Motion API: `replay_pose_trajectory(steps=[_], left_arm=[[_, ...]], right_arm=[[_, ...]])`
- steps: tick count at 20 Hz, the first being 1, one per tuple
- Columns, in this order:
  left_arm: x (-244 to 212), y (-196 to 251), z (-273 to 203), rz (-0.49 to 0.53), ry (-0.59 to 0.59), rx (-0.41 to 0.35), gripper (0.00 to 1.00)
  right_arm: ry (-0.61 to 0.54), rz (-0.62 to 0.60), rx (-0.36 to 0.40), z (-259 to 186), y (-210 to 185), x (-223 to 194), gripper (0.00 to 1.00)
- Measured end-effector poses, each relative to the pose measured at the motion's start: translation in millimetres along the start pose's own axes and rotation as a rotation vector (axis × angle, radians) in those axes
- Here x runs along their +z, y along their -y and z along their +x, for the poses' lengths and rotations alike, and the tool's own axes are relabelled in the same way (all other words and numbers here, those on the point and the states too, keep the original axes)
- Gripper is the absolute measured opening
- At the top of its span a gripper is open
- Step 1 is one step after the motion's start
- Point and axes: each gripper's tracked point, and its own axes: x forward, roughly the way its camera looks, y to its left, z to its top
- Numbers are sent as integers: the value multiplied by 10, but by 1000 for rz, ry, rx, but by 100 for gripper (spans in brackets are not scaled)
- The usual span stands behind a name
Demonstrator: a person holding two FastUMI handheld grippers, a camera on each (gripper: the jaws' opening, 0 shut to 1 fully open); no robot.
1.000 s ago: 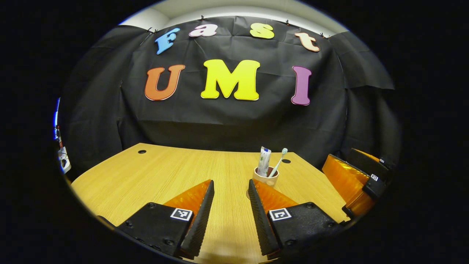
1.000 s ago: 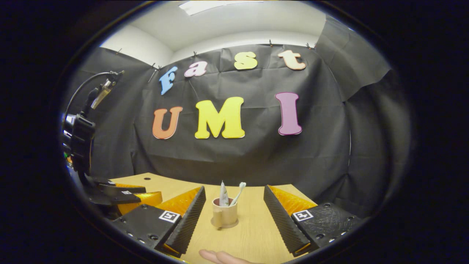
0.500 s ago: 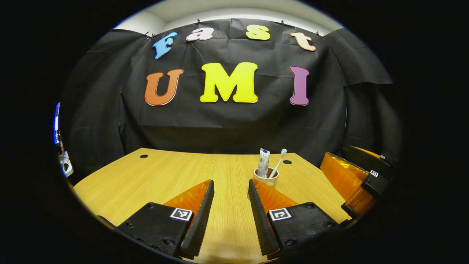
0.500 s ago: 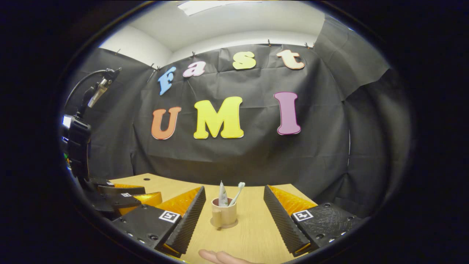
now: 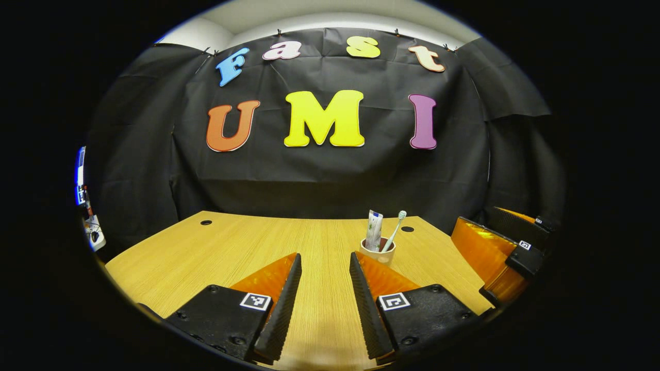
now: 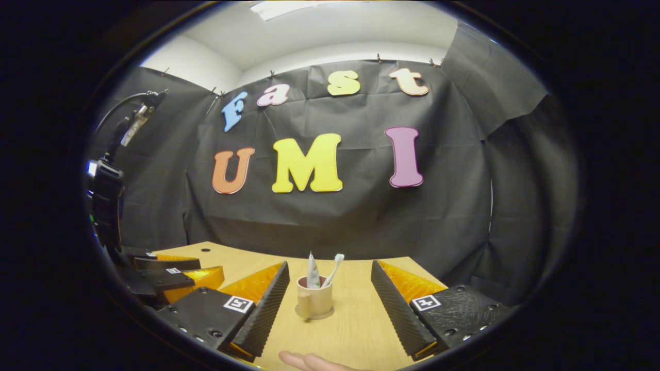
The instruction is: Put the toothbrush and toothpaste on the desktop into the cup, then pick up the cup and place it on the coaster on the desktop.
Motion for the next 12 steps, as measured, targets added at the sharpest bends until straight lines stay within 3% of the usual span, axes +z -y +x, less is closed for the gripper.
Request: replay_pose_trajectory(steps=[12], left_arm=[[78, -63, -13, 8, 42, 33, 62]], right_arm=[[-20, -14, -12, 48, 11, -70, 95]])
